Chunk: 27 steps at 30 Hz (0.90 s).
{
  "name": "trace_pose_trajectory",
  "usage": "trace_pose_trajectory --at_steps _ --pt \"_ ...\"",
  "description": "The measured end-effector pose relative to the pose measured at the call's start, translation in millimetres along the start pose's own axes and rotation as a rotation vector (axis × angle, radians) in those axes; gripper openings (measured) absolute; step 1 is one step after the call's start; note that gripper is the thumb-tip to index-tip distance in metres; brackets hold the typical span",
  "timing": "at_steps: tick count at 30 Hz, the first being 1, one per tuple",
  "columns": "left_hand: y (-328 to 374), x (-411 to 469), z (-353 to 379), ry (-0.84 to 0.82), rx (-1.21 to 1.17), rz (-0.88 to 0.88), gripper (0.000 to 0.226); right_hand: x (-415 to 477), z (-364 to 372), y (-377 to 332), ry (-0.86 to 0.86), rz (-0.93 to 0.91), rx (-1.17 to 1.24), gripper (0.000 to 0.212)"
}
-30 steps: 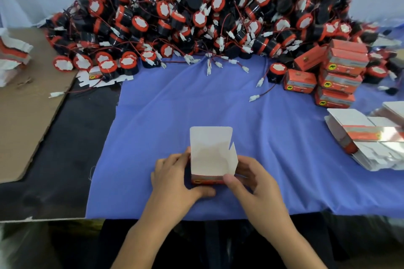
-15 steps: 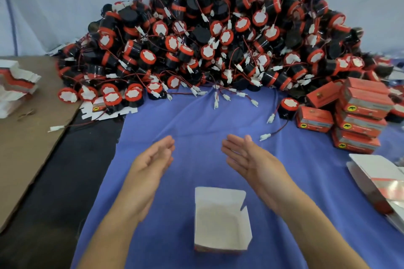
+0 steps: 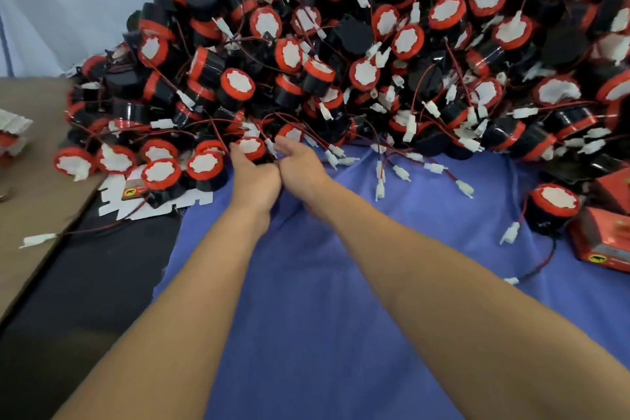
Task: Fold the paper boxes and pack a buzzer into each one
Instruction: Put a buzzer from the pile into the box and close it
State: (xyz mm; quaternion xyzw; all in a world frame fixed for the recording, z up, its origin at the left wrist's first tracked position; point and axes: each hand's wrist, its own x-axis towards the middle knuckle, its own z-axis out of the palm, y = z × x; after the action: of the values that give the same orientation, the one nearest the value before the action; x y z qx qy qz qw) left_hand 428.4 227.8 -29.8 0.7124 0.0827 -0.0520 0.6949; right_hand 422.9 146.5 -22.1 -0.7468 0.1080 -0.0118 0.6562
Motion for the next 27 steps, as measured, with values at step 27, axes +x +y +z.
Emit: trace_pose_trajectory --at_steps 27 --pt "18.7 -106.0 -48.0 0.052 0.281 0.458 0.039 -131.1 -41.3 -14.1 0.038 -0.323 -0.063 0.054"
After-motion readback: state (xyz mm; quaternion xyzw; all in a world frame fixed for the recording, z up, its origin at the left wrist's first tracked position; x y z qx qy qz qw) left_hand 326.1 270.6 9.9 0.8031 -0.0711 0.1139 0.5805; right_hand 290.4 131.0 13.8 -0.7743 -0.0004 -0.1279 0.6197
